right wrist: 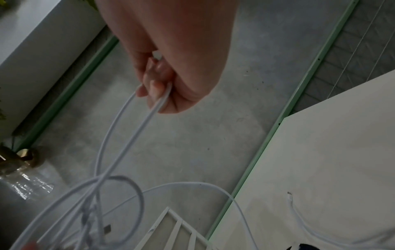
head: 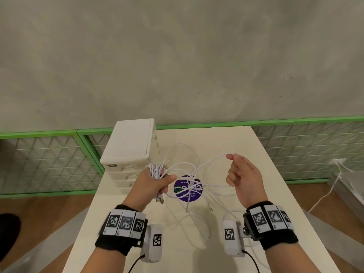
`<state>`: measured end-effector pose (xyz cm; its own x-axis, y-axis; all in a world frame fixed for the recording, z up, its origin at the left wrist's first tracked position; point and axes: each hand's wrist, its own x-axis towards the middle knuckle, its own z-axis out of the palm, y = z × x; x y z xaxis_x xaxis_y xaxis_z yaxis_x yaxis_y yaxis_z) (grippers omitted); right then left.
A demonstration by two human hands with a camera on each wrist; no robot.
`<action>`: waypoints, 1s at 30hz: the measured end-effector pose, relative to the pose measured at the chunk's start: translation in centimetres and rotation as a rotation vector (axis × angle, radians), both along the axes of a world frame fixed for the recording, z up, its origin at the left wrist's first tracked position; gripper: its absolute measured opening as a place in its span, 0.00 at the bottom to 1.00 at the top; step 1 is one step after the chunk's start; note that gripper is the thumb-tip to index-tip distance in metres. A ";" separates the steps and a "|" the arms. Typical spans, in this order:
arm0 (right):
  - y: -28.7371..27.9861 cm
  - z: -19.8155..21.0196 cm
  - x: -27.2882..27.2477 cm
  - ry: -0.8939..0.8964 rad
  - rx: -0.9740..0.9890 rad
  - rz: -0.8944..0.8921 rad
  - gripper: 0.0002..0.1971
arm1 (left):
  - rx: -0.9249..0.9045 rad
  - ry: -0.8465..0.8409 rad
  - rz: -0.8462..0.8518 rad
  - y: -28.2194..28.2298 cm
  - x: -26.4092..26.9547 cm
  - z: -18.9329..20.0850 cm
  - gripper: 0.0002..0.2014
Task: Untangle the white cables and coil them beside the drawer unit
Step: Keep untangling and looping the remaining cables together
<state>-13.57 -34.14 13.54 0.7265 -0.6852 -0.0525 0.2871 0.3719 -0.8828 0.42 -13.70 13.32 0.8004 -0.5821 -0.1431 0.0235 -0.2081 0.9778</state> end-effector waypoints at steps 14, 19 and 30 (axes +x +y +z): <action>2.8 -0.5 1.7 0.616 -0.893 0.478 0.11 | 0.081 -0.057 0.072 -1.6 -1.3 -0.7 0.18; 1.6 -1.0 1.6 0.597 -0.925 0.209 0.09 | 0.203 -0.101 0.262 -1.4 -0.4 -0.6 0.14; -4.4 -6.1 -0.6 1.015 -0.685 -0.218 0.11 | 0.195 -0.047 0.297 0.1 0.9 -0.2 0.13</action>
